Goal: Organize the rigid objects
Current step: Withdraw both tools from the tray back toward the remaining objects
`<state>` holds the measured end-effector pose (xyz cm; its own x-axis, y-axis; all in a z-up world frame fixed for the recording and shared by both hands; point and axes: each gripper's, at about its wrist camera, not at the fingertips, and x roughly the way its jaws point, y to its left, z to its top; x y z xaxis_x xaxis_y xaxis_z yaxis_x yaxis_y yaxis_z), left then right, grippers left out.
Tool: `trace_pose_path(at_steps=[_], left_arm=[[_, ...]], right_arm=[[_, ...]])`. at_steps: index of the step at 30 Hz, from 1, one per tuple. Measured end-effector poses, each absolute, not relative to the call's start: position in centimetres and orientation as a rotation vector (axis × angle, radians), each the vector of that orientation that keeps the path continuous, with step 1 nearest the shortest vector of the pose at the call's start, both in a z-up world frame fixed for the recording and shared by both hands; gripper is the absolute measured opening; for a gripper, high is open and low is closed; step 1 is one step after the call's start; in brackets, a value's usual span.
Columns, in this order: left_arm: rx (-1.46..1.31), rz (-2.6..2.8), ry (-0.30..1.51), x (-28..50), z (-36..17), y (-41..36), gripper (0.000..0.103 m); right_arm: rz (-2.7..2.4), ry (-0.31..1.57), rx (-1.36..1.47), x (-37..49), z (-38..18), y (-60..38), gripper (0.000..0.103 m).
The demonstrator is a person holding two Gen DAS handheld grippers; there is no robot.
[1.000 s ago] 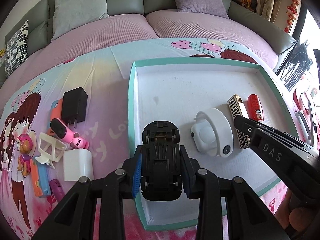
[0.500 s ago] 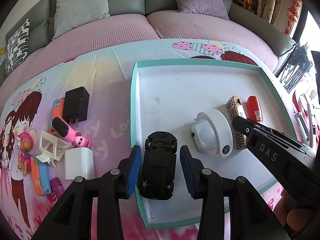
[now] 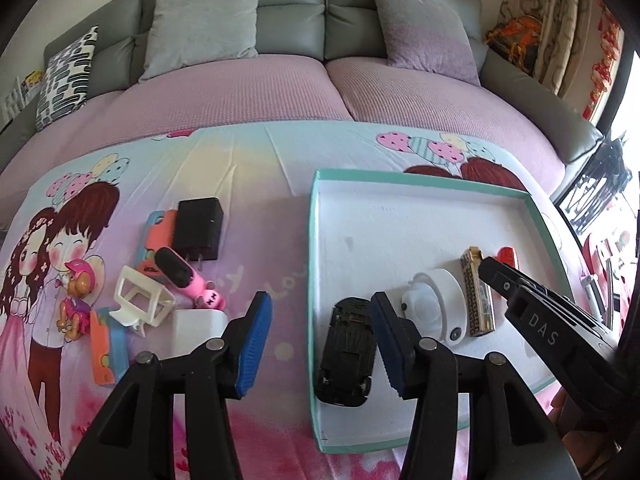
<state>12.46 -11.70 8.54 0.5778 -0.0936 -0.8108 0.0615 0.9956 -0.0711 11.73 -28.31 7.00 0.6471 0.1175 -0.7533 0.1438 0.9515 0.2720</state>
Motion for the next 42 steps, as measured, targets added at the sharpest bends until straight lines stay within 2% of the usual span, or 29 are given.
trace_pose_path(at_steps=[4, 6, 8, 9, 11, 14, 18, 26, 28, 30, 34, 36, 42], left_arm=[[-0.079, -0.059, 0.949, 12.7, 8.4, -10.7, 0.053], [-0.086, -0.029, 0.950, 12.8, 8.2, -10.2, 0.055], [-0.076, 0.008, 0.949, 13.0, 8.0, -9.9, 0.086], [-0.071, 0.027, 0.943, 13.0, 8.0, -9.6, 0.089], [-0.072, 0.058, 0.928, 12.9, 8.1, -9.2, 0.089], [-0.083, 0.096, 0.912, 12.9, 8.1, -8.5, 0.090], [-0.085, 0.160, 0.893, 12.8, 8.0, -7.6, 0.093], [-0.169, 0.240, 0.877, 12.5, 7.9, -4.8, 0.093], [-0.176, 0.260, 0.875, 12.4, 7.9, -4.3, 0.093], [-0.180, 0.273, 0.871, 12.3, 7.9, -3.8, 0.093], [-0.199, 0.290, 0.872, 12.0, 7.9, -2.7, 0.093], [-0.210, 0.299, 0.873, 11.9, 7.9, -2.0, 0.093], [-0.231, 0.341, 0.865, 11.2, 8.1, 0.2, 0.093]], right_arm=[[-0.016, 0.869, 0.316, 11.7, 7.1, -28.2, 0.020], [-0.017, 0.871, 0.306, 11.7, 7.0, -28.0, 0.027], [-0.019, 0.870, 0.290, 11.7, 7.1, -27.7, 0.032], [-0.020, 0.869, 0.283, 11.8, 7.1, -27.6, 0.032], [-0.017, 0.869, 0.277, 11.8, 7.1, -27.5, 0.035], [-0.020, 0.867, 0.267, 11.8, 7.1, -27.3, 0.052], [-0.014, 0.860, 0.258, 11.8, 7.2, -27.0, 0.062], [0.023, 0.867, 0.219, 12.0, 7.0, -25.4, 0.070], [0.037, 0.867, 0.205, 12.0, 7.0, -24.8, 0.075], [0.049, 0.867, 0.187, 12.0, 7.0, -24.2, 0.084], [0.058, 0.865, 0.167, 12.1, 6.9, -23.3, 0.092], [0.061, 0.864, 0.169, 12.1, 6.8, -22.9, 0.103], [0.092, 0.850, 0.156, 12.0, 7.1, -21.4, 0.103]])
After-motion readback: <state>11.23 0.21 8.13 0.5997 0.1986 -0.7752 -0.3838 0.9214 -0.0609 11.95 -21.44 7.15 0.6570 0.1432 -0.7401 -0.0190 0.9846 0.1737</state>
